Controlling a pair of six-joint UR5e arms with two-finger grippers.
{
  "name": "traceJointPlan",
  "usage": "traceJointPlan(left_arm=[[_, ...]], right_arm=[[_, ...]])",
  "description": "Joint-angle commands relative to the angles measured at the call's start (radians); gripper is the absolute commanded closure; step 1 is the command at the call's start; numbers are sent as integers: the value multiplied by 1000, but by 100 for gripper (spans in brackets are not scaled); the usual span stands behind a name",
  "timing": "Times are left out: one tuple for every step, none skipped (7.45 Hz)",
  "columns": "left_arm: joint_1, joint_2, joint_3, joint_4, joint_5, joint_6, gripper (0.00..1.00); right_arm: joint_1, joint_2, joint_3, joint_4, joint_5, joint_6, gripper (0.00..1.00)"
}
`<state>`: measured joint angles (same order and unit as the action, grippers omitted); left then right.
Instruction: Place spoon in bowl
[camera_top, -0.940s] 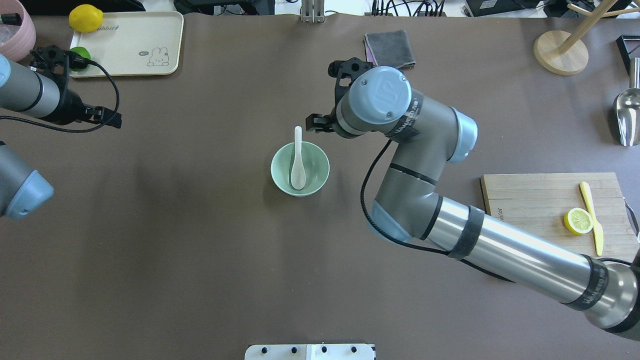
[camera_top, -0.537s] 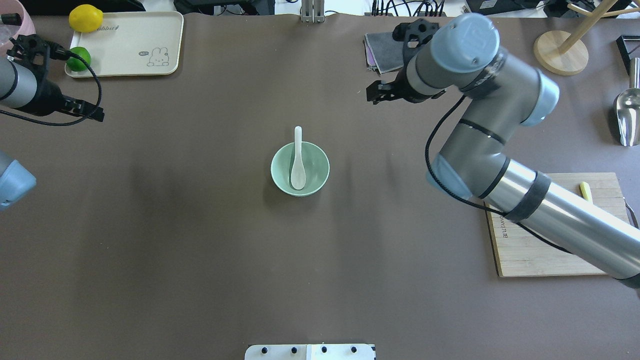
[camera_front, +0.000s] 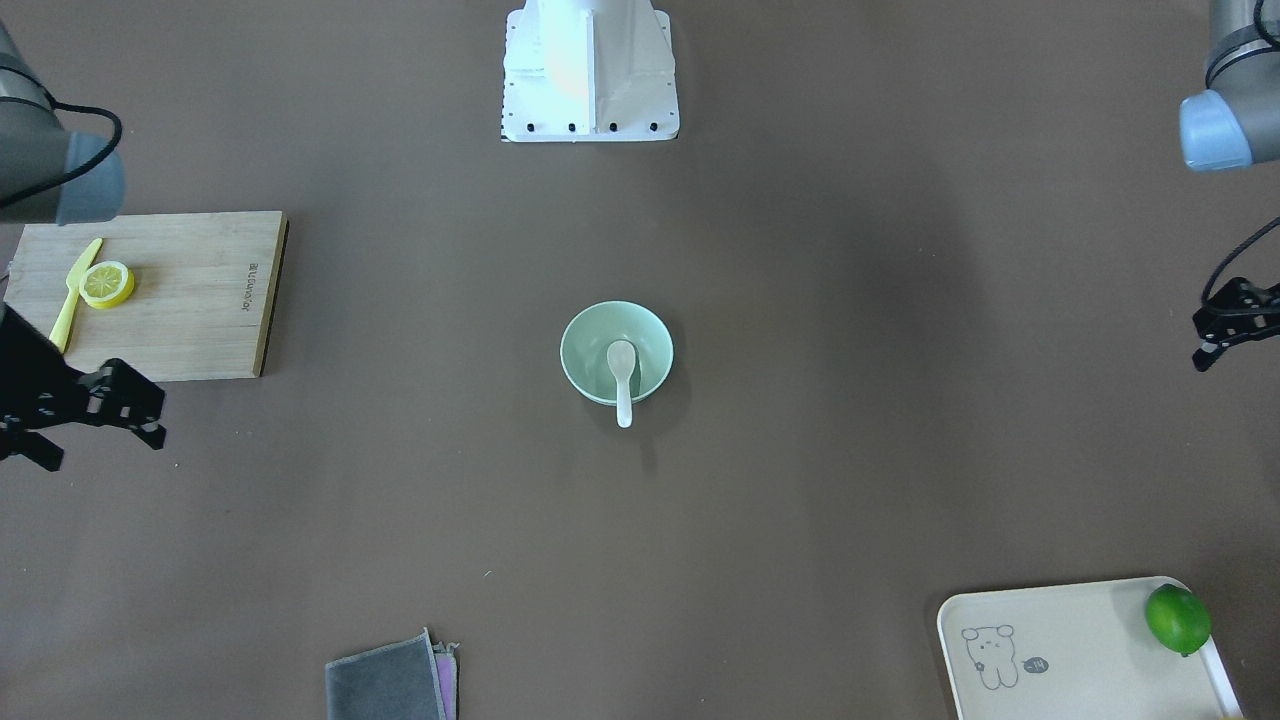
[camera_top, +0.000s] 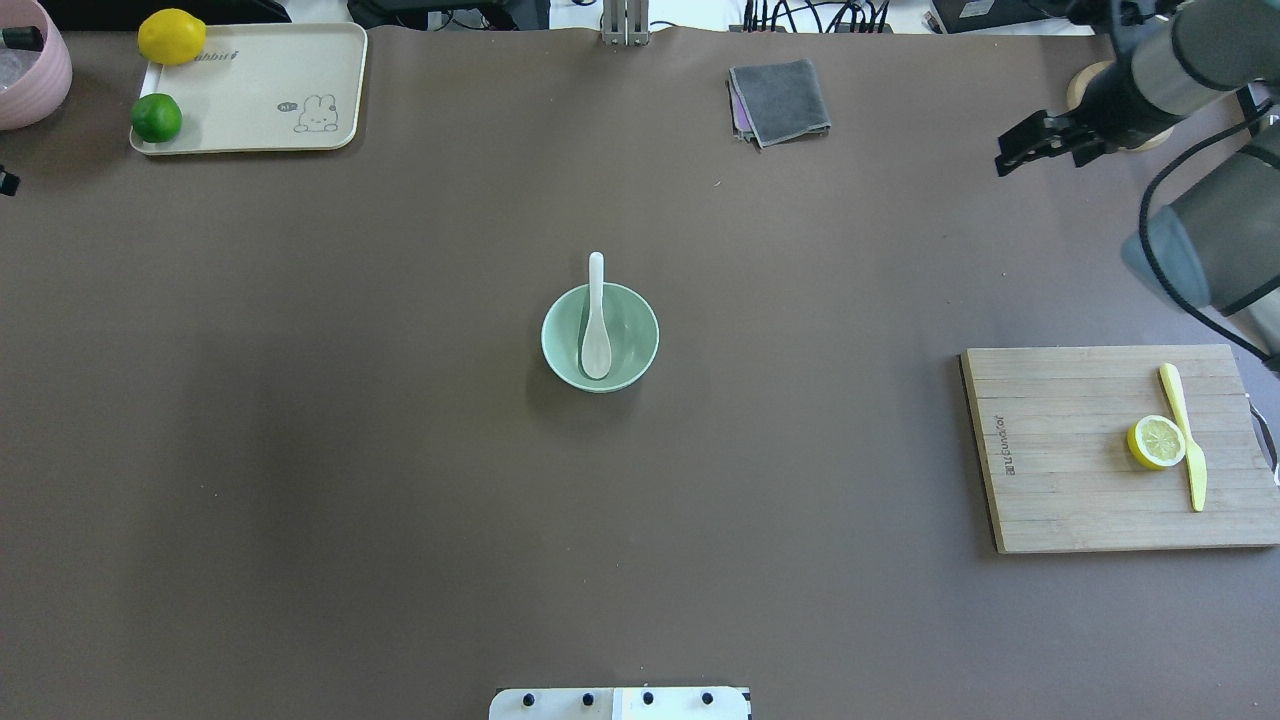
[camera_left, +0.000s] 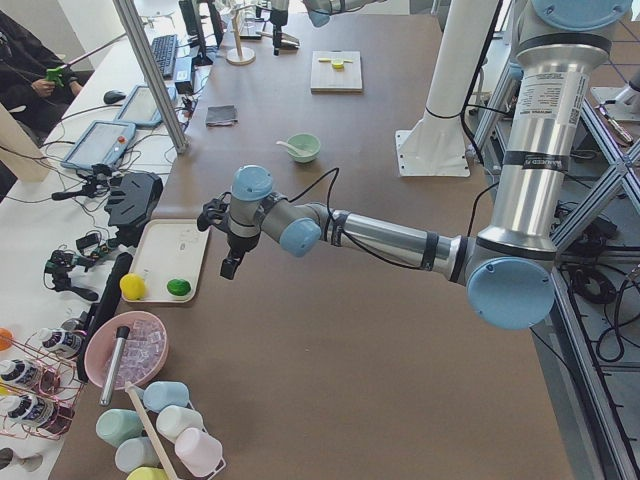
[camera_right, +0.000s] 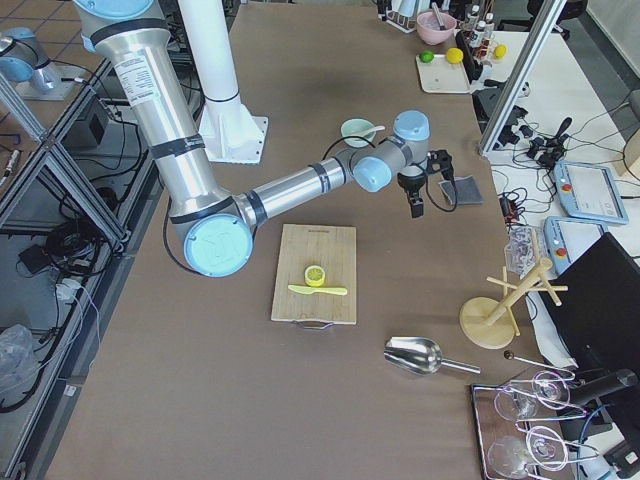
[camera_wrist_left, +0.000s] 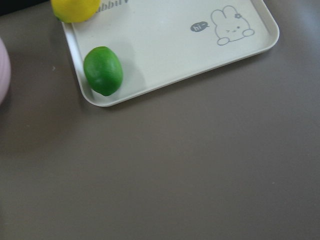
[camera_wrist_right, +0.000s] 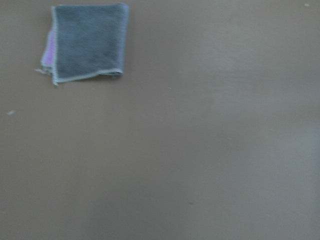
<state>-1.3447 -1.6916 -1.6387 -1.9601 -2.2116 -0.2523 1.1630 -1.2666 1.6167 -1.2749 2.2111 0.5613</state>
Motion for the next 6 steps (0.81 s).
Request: traceJointPlan(left_arm=[[-109, 30, -6, 46, -94, 127, 2], [-129, 55, -7, 49, -95, 145, 2], [-139, 69, -4, 53, -97, 145, 2], [-143, 105, -10, 79, -137, 145, 2], [-154, 128, -10, 78, -172, 143, 2], [-165, 157, -12, 73, -162, 145, 2]], right_arm=[[130, -201, 58, 5, 65, -169, 0], [188, -283, 63, 5, 77, -289, 0], [255, -336, 54, -4, 137, -396, 0], [327, -385, 51, -7, 160, -450, 0], [372, -442, 49, -8, 160, -498, 0], [406, -488, 57, -9, 160, -514, 0]])
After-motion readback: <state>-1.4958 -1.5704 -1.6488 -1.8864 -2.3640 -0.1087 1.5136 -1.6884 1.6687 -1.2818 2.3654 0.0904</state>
